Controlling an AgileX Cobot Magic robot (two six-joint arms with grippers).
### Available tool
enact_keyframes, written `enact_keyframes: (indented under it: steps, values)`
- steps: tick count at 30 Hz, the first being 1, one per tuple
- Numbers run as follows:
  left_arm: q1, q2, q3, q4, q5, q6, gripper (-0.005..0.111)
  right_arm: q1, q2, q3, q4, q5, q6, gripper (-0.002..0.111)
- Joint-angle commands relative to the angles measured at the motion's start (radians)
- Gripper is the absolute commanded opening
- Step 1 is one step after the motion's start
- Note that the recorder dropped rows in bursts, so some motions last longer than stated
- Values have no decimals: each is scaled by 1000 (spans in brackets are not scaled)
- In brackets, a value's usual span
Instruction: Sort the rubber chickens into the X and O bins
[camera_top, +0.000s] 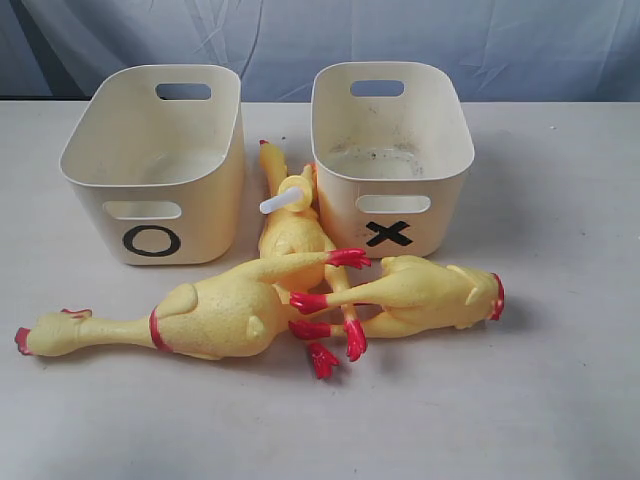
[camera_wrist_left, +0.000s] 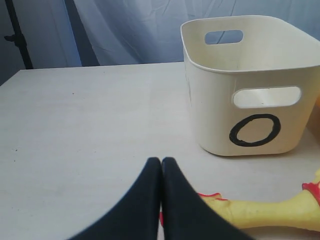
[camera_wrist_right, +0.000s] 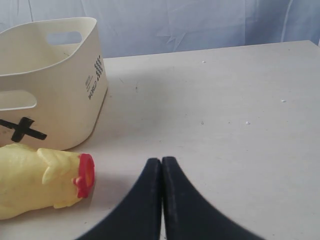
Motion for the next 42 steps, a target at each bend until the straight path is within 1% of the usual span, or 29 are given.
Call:
enact_keyframes:
  steps: [1,4,8,9,10,11,12,14,16,17,19,21,23,28,29,31,32,34,36,39,42]
  values:
    - [-5,-5,4,2,-13,4,0,3,-3,2,0,-10,-3,0]
    - [-5,-5,4,50,-38,9,0,3,-3,2,0,-10,-3,0]
    - [-5,-5,4,248,-149,9,0,3,-3,2,0,-10,-3,0]
    - [-5,-5,4,271,-177,0,0,3,-3,2,0,-10,-3,0]
    - [-5,-5,4,255,-199,-23,0,3,-3,2,0,-10,-3,0]
    - [-5,-5,4,182,-215,-93,0,3,-3,2,0,-12,-3,0]
    - [-5,-5,4,60,-227,-186,0,3,-3,2,0,-12,-3,0]
    - [-5,-5,4,-133,-330,-278,0,3,-3,2,0,-12,-3,0]
    - [-5,-5,4,-252,-455,-308,0,3,-3,2,0,-12,-3,0]
    - [-5,-5,4,-312,-511,-348,0,3,-3,2,0,-12,-3,0]
    - [-5,-5,4,-384,-576,-470,0,3,-3,2,0,-12,-3,0]
    - [-5,-5,4,-386,-608,-592,0,3,-3,2,0,-12,-3,0]
    - [-5,-5,4,-370,-635,-675,0,3,-3,2,0,-12,-3,0]
    - [-5,-5,4,-365,-689,-706,0,3,-3,2,0,-12,-3,0]
    - [-5,-5,4,-336,-686,-744,0,3,-3,2,0,-12,-3,0]
    - [-5,-5,4,-212,-652,-843,0,3,-3,2,0,-10,-3,0]
    - [-5,-5,-5,-97,-613,-912,0,3,-3,2,0,-10,-3,0]
    - [-5,-5,-58,180,-522,-1091,0,3,-3,2,0,-10,-3,0]
    - [-5,-5,-109,420,-483,-1292,0,3,-3,2,0,-10,-3,0]
    - [-5,23,-177,627,-556,-1526,0,3,-3,2,0,-10,-3,0]
    - [-5,107,-246,756,-667,-1685,0,3,-3,2,0,-10,-3,0]
